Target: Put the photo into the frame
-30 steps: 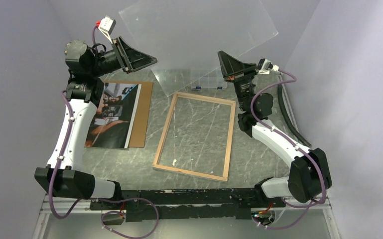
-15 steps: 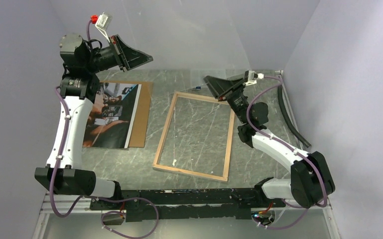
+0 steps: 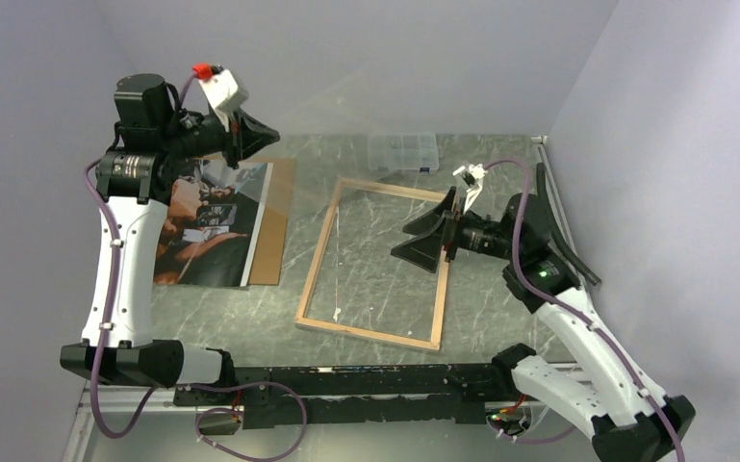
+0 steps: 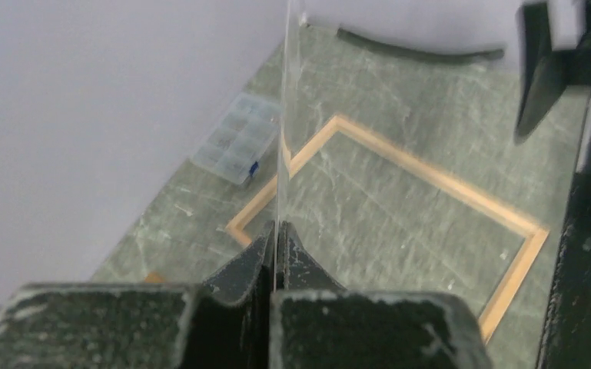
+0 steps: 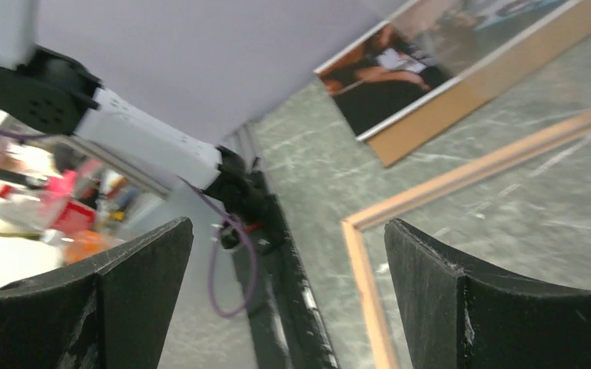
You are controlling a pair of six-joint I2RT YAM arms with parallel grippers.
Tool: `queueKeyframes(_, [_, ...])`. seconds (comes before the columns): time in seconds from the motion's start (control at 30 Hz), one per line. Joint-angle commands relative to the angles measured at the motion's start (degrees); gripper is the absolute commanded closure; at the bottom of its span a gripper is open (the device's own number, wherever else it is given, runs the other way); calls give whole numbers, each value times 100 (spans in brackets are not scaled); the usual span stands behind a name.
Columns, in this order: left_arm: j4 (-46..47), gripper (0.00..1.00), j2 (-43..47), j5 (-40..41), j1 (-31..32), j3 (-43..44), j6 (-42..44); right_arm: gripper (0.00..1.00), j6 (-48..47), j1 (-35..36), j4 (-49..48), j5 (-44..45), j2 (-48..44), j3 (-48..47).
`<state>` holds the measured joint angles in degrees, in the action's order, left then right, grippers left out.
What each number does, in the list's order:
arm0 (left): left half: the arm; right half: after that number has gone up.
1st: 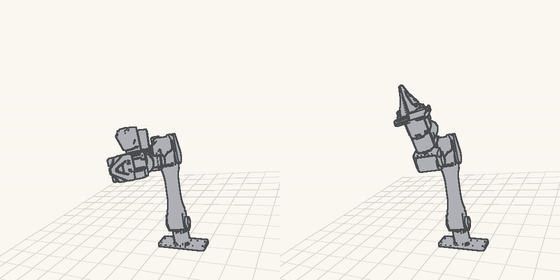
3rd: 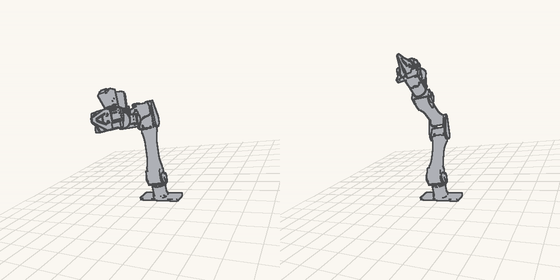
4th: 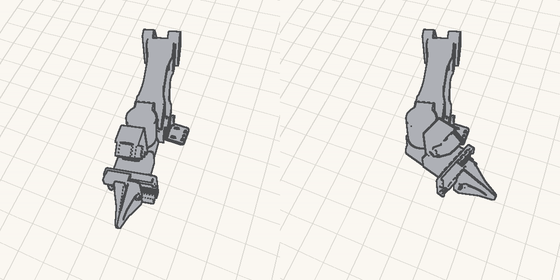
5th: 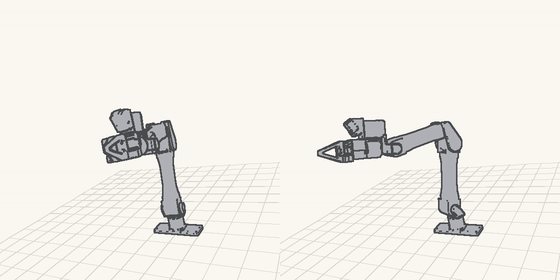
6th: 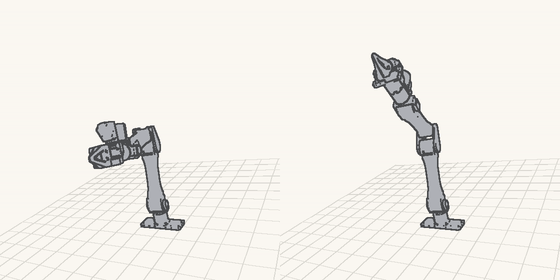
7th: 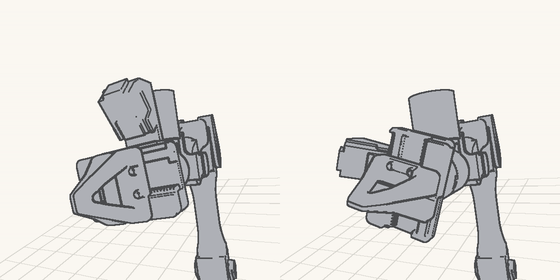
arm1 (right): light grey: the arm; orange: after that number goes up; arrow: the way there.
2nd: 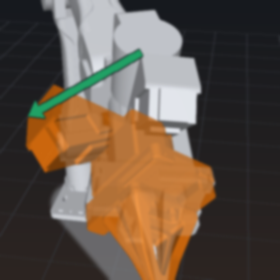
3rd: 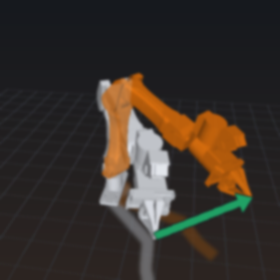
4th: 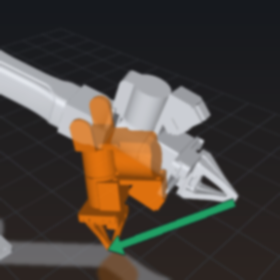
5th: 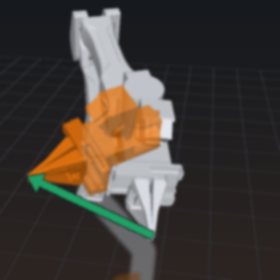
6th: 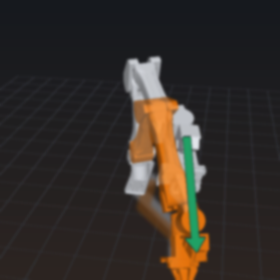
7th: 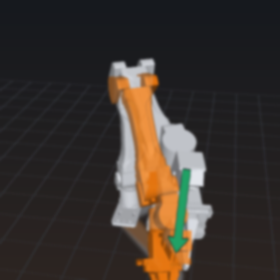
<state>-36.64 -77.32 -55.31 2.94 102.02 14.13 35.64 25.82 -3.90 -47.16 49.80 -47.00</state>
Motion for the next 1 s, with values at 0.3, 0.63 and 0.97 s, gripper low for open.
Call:
queueKeyframes(0.3, [-2687,97,736,268,1094,-187,4180,0,-4421,6,2015,1297,-54,-1682])
queueKeyframes(0.63, [-3118,97,870,552,1535,-160,4682,3,-5002,-583,712,-341,719,-1175])
queueKeyframes(0.97, [-2984,97,965,568,1551,-264,4613,12,-3859,-858,-924,-1967,1141,-648])
